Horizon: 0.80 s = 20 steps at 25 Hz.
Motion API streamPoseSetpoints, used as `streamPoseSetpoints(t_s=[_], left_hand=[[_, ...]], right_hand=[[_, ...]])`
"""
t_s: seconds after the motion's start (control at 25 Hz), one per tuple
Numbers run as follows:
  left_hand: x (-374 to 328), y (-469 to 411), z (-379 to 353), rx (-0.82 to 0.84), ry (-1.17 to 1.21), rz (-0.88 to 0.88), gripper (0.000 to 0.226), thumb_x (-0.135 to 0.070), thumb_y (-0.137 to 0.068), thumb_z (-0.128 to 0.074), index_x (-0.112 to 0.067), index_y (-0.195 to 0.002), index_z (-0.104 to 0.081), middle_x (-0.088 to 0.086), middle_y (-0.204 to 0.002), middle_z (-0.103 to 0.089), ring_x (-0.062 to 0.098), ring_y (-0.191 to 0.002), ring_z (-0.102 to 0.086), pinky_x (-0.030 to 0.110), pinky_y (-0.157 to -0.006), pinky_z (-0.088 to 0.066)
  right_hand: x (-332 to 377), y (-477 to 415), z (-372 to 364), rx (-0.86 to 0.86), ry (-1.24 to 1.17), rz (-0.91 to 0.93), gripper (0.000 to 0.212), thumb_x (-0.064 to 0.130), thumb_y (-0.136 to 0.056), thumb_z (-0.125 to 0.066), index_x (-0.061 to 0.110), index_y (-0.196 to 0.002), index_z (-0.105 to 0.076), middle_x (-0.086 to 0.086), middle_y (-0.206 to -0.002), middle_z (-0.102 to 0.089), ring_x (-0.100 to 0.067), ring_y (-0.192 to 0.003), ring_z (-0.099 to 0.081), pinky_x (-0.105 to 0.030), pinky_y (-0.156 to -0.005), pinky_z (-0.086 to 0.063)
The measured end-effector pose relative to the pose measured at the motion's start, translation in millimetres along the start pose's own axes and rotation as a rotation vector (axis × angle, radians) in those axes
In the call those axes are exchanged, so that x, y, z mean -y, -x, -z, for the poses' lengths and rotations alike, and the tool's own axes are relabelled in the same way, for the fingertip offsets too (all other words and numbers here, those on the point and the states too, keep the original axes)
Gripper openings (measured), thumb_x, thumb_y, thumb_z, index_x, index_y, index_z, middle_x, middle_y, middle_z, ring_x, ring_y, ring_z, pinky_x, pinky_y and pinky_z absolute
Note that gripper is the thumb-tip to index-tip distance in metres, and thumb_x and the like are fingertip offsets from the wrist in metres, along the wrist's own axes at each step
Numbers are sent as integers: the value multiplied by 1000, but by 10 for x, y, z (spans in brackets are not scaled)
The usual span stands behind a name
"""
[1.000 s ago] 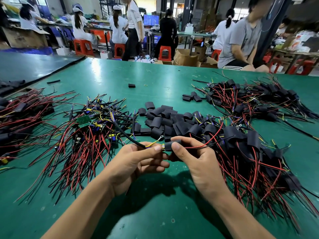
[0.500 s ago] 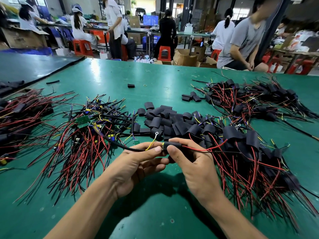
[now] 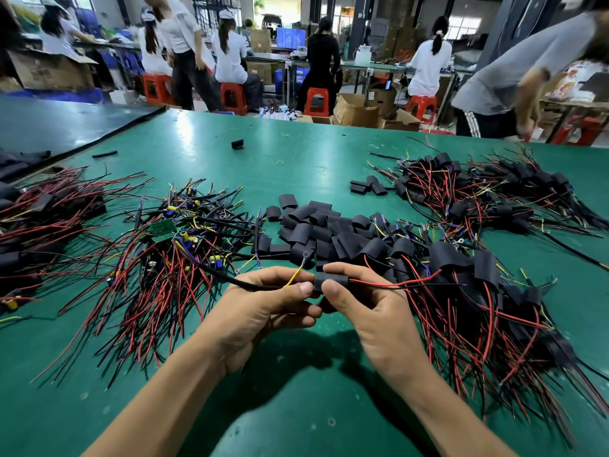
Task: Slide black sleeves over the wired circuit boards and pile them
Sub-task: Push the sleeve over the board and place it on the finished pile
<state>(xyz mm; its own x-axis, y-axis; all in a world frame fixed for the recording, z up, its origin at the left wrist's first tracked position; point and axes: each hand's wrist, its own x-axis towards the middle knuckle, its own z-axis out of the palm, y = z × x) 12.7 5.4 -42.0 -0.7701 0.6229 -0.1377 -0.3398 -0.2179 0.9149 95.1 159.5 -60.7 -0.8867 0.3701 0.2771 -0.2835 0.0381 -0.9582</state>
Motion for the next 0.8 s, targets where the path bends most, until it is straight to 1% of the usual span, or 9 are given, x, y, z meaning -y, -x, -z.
streamPoseSetpoints(t_s=[0.12, 0.24, 0.32, 0.36, 0.44, 0.52, 0.6, 0.68, 0.8], left_hand=[[-11, 4, 8, 20, -25, 16, 23, -16, -69, -77, -7, -90, -77, 22, -89, -73, 28, -69, -71, 30, -58, -58], [-6, 7, -1, 5, -15, 28, 20, -15, -68, -77, -8, -87, -77, 22, -88, -73, 27, -67, -71, 30, -57, -58], [-10, 4, -1, -19, 4, 48, 19, -13, -66, -78, -10, -84, -77, 22, -87, -72, 26, -66, -71, 29, -56, -57], [-17, 0, 4, -31, 15, 63, 20, -13, -65, -78, -11, -84, -76, 20, -86, -72, 26, -66, -71, 29, -55, -57], [-35, -9, 24, -48, 32, 92, 27, -11, -63, -79, -10, -88, -70, 18, -88, -72, 27, -64, -71, 30, -53, -58], [-50, -18, 39, -58, 36, 115, 30, -7, -62, -77, -7, -90, -67, 18, -86, -72, 26, -60, -70, 30, -51, -58], [-53, -24, 44, -55, 33, 136, 29, -5, -63, -75, -3, -91, -69, 18, -85, -72, 24, -57, -68, 29, -51, -58], [-55, -26, 43, -36, 38, 156, 29, -4, -63, -76, -2, -91, -75, 20, -89, -73, 23, -57, -68, 28, -53, -58], [-61, -20, 39, -1, 20, 157, 24, -6, -64, -76, -4, -88, -79, 21, -93, -74, 21, -59, -68, 28, -56, -58]], right_hand=[[-4, 3, -9, 15, -1, -3, 27, 36, -79, -78, 26, -103, -74, -2, -94, -78, -15, -84, -74, -20, -75, -55], [-5, 15, -12, 35, -14, -13, 28, 33, -78, -78, 26, -105, -74, -2, -97, -78, -15, -88, -74, -20, -78, -55], [9, 21, -5, 62, -28, -34, 29, 32, -79, -77, 25, -107, -73, 1, -96, -78, -11, -88, -74, -18, -78, -54], [19, 24, 0, 81, -4, -46, 30, 35, -81, -75, 27, -110, -73, 4, -97, -78, -9, -89, -73, -17, -79, -53], [38, 29, 18, 120, 111, -71, 32, 49, -85, -66, 38, -114, -71, 11, -102, -76, -6, -96, -71, -21, -88, -52], [47, 30, 47, 177, 186, -80, 33, 55, -88, -58, 47, -119, -67, 13, -101, -75, -6, -98, -70, -24, -93, -51], [49, 18, 59, 196, 201, -77, 33, 52, -91, -57, 48, -123, -65, 10, -90, -75, -7, -87, -69, -18, -85, -51], [50, 0, 57, 152, 101, -111, 33, 44, -89, -62, 37, -121, -66, 3, -83, -73, -12, -73, -66, -18, -74, -52], [69, -36, 51, 101, -104, -167, 29, 34, -83, -70, 18, -107, -71, -8, -89, -74, -19, -62, -61, -24, -65, -54]])
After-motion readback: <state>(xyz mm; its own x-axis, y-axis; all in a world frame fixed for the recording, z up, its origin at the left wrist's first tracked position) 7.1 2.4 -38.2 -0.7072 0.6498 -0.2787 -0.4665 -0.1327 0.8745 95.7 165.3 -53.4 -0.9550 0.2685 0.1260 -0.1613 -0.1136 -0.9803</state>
